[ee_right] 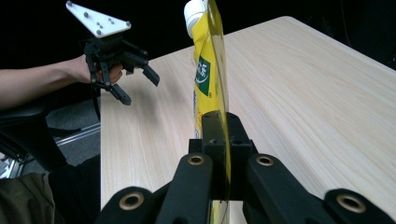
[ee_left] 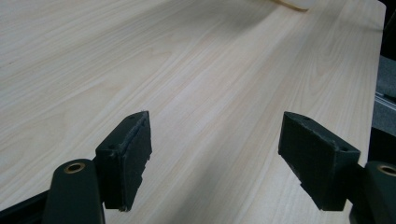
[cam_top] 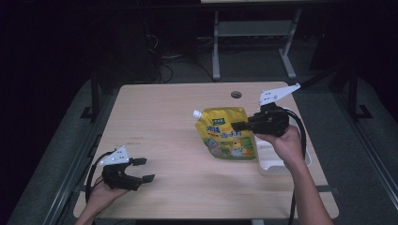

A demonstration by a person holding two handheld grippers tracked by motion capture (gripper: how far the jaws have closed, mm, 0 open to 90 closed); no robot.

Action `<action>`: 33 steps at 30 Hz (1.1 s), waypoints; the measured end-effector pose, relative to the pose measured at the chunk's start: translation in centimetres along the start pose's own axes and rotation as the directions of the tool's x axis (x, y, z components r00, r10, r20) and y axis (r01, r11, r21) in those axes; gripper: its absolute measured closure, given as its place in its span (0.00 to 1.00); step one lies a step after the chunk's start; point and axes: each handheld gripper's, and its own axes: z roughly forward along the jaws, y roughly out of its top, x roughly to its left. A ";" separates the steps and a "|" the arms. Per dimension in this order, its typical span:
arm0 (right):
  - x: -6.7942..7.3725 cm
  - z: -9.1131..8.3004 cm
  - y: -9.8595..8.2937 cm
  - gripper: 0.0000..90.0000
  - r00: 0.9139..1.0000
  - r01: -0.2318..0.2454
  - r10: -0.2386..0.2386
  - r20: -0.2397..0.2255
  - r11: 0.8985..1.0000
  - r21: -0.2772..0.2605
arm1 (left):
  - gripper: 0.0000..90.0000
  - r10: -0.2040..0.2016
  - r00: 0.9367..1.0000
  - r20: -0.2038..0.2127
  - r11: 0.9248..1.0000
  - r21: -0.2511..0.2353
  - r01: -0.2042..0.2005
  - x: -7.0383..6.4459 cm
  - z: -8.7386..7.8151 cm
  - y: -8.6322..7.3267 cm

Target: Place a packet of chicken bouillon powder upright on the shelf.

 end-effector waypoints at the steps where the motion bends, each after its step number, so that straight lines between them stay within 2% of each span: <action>1: -0.1 -0.3 -0.1 1.00 1.000 -0.004 0.004 0.004 1.000 -0.003 | 0.28 0.004 1.000 -0.002 1.000 0.003 -0.004 0.0 0.0 -0.1; 22: -0.6 -5.5 -2.1 1.00 0.996 -0.030 0.034 0.077 0.998 -0.053 | 0.27 -0.008 1.000 -0.006 1.000 0.014 0.008 0.4 0.1 -0.9; 27: -0.7 -6.9 -2.8 1.00 0.994 -0.039 0.045 0.102 0.997 -0.063 | 0.28 -0.016 1.000 -0.009 1.000 0.013 0.016 0.6 0.0 -1.1; 33: -1.1 -9.1 -4.6 1.00 0.986 -0.067 0.077 0.151 0.995 -0.071 | 0.28 -0.030 1.000 -0.010 1.000 0.005 0.030 0.9 -0.2 -1.3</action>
